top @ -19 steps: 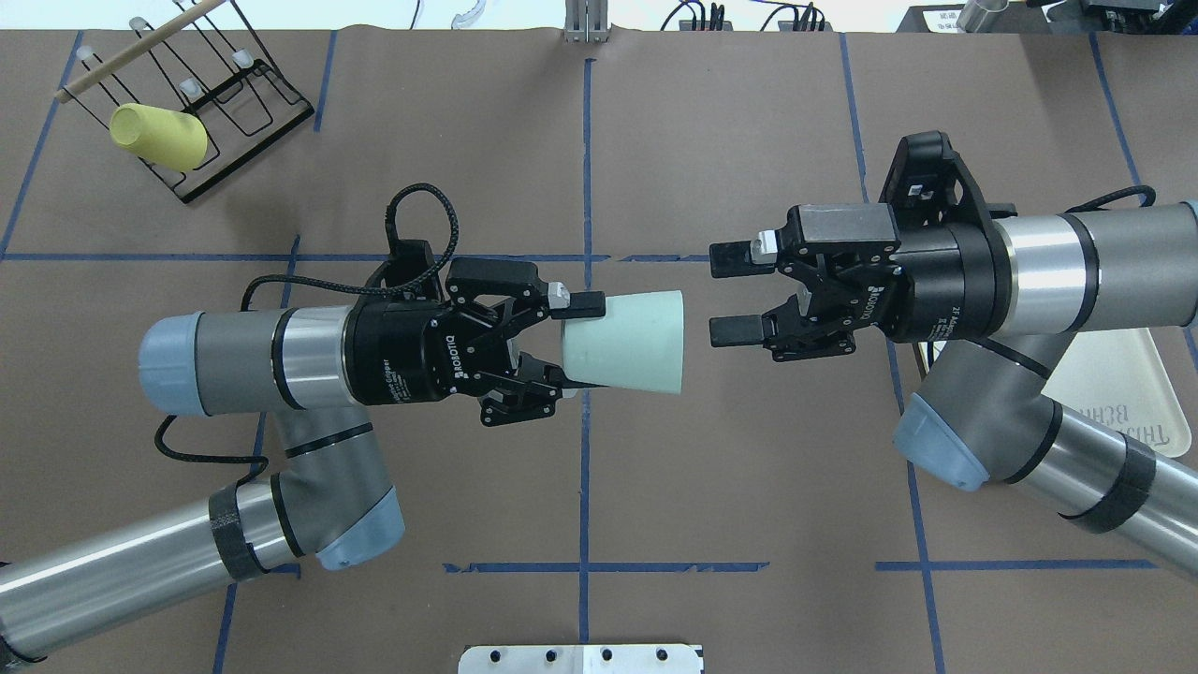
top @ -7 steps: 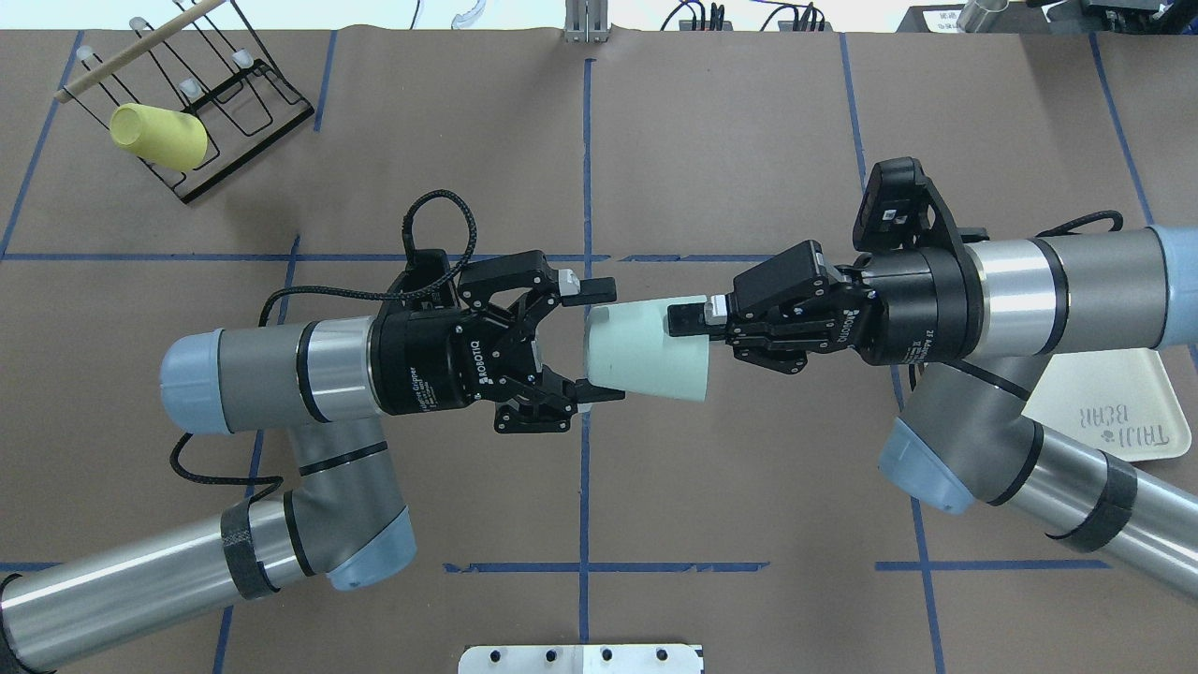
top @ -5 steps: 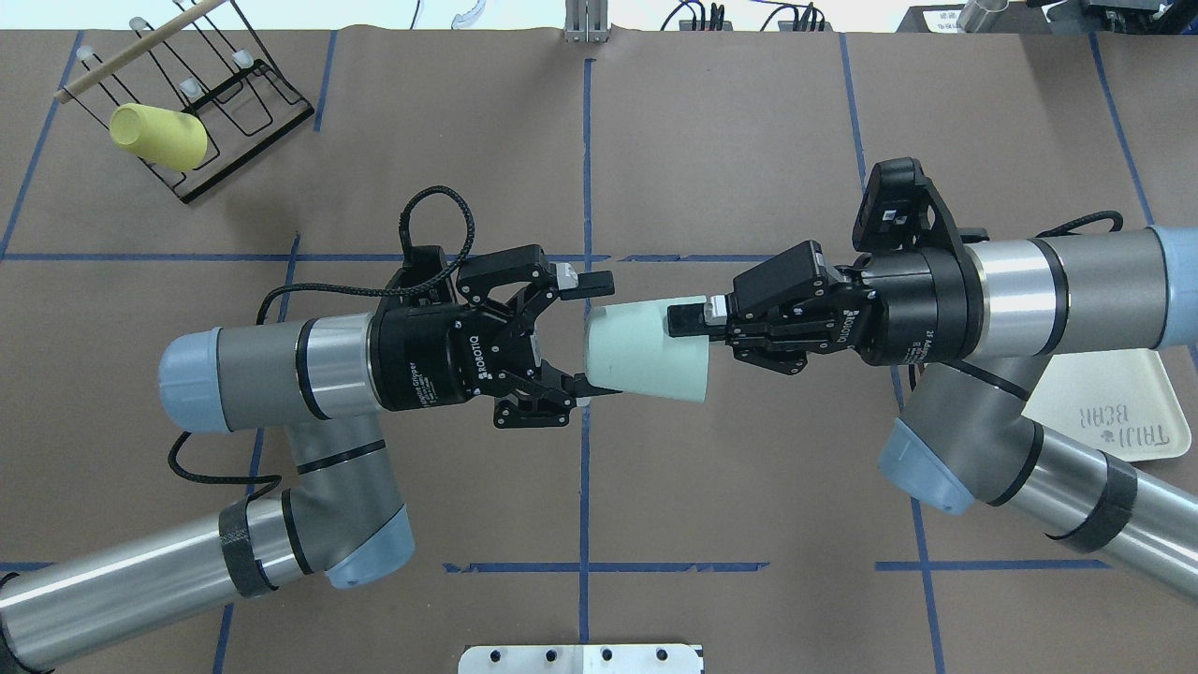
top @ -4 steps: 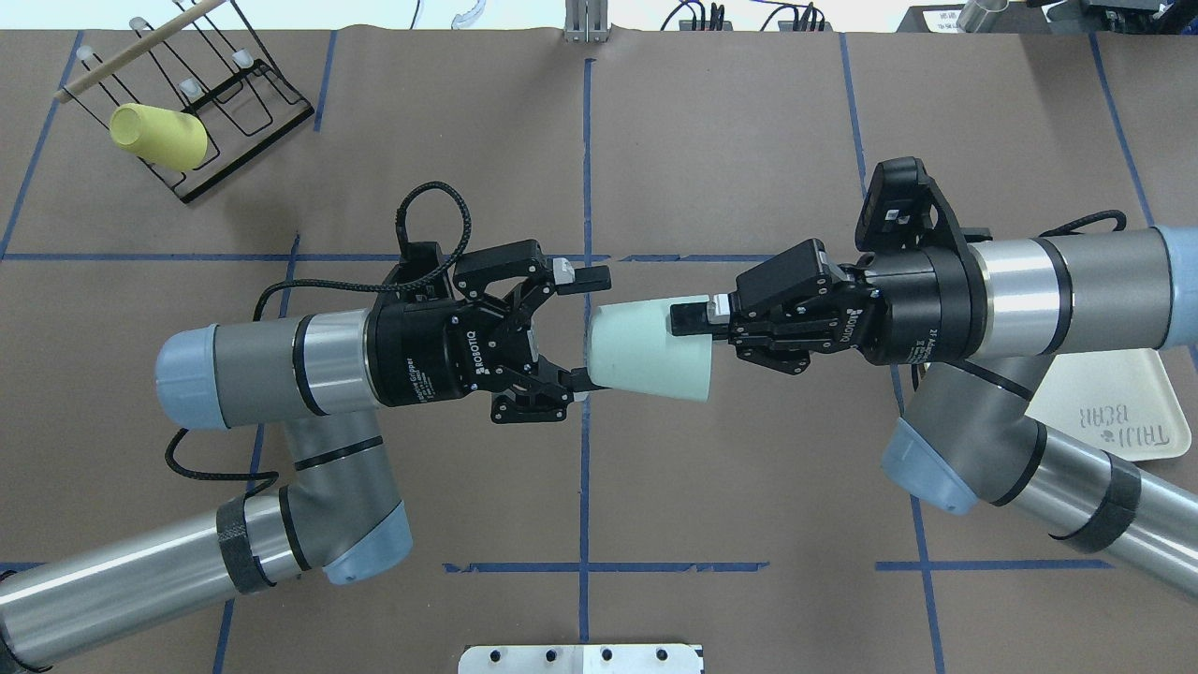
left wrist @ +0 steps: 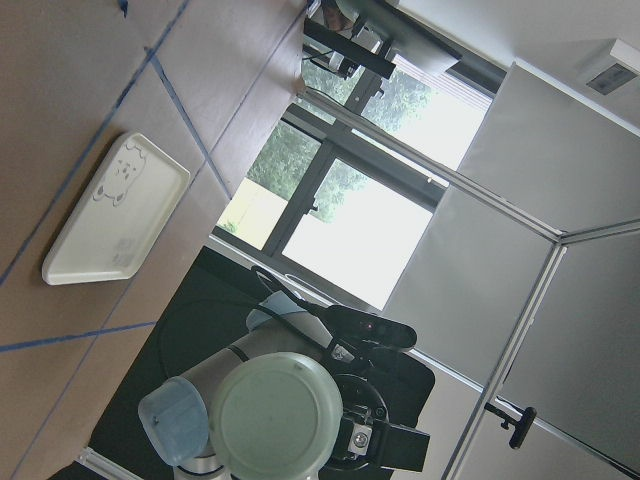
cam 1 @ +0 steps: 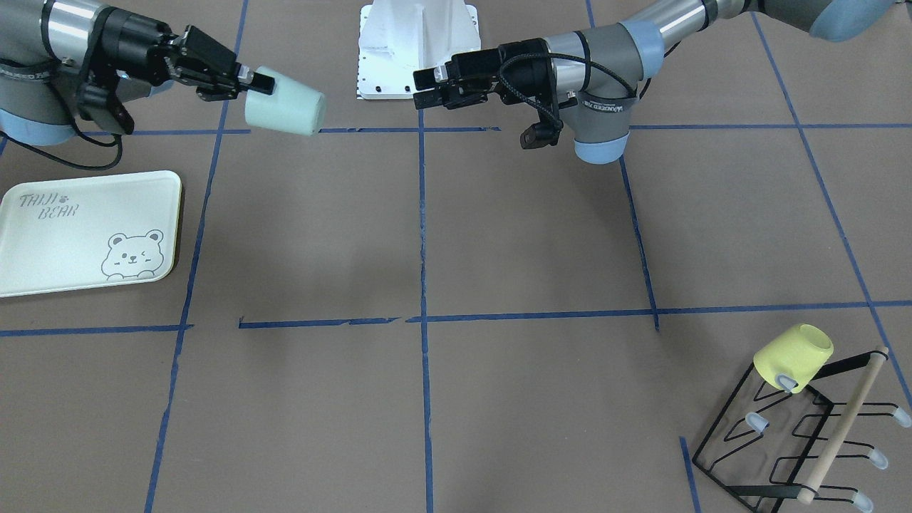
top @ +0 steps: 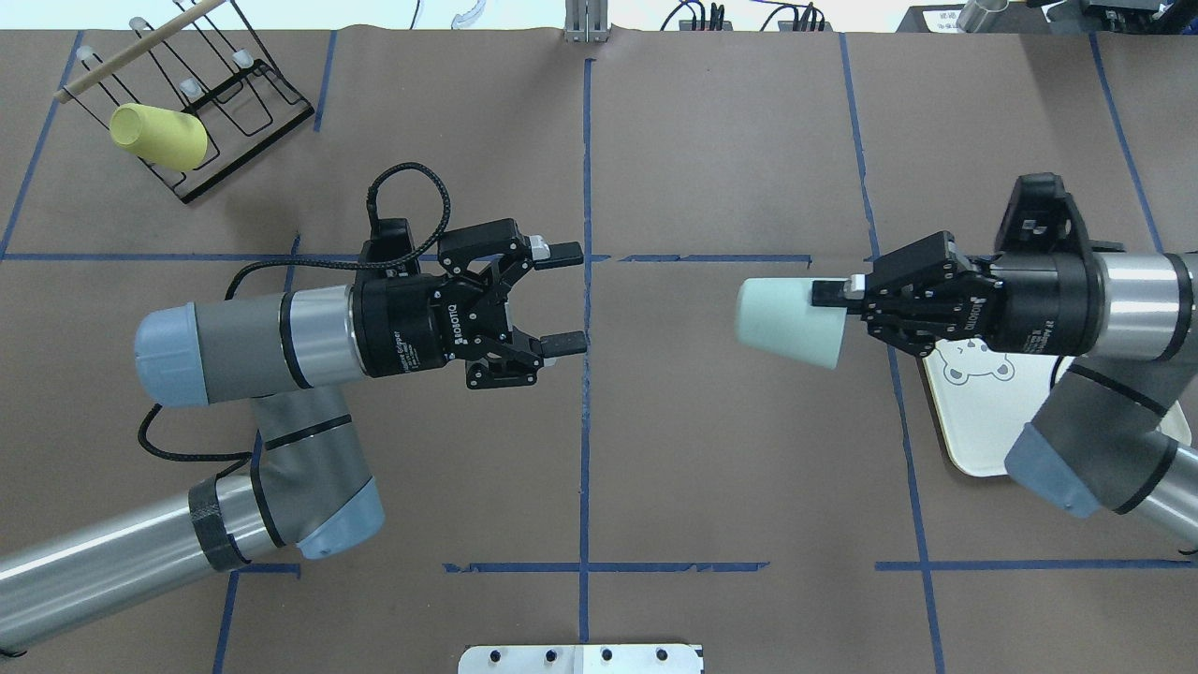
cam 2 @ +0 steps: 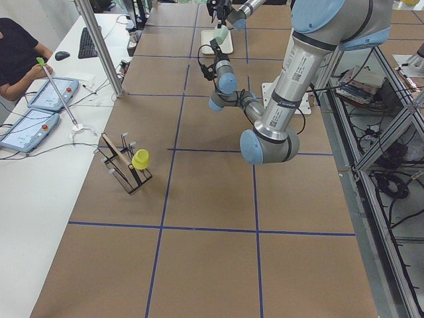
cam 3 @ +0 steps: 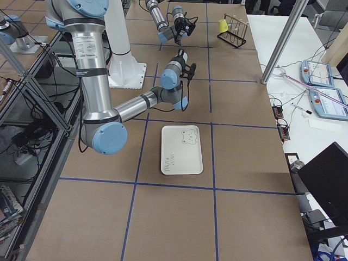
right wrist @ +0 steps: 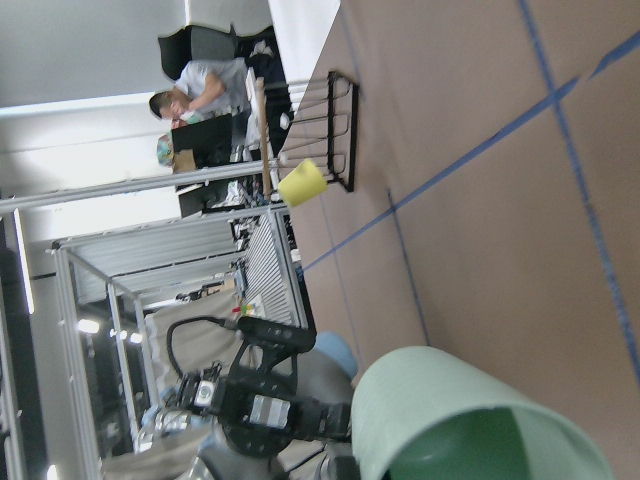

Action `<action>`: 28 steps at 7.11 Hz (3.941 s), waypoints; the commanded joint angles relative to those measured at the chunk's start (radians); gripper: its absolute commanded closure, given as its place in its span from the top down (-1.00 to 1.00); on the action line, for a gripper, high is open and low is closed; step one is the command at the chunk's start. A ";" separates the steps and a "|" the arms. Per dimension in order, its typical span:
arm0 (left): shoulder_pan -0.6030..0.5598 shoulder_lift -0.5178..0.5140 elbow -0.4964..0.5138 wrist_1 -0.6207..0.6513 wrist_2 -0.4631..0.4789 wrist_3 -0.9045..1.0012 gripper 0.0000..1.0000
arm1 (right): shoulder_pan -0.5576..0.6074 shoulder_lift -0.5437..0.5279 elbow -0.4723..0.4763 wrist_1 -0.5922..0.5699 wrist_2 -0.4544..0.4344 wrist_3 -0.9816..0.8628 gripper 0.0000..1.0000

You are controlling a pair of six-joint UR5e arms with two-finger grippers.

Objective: Left arm grabs green cup and hands to right arm on tray

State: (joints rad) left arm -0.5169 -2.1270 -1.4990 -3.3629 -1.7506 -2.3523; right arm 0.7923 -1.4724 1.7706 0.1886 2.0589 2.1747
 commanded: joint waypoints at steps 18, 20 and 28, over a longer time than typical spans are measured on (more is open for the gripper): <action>-0.290 0.104 -0.262 1.330 -0.268 0.887 1.00 | 0.159 -0.158 0.083 -1.627 0.119 -1.673 -0.99; -0.290 0.104 -0.268 1.332 -0.268 0.887 1.00 | 0.156 -0.143 0.079 -1.635 0.119 -1.673 -0.95; -0.553 0.452 -0.311 1.338 -0.441 1.560 1.00 | 0.545 -0.334 0.260 -1.638 0.319 -1.874 1.00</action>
State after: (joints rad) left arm -0.9667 -1.7812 -1.8077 -2.0254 -2.1282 -1.0356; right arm 1.2271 -1.7394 2.0258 -1.4495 2.3342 0.4179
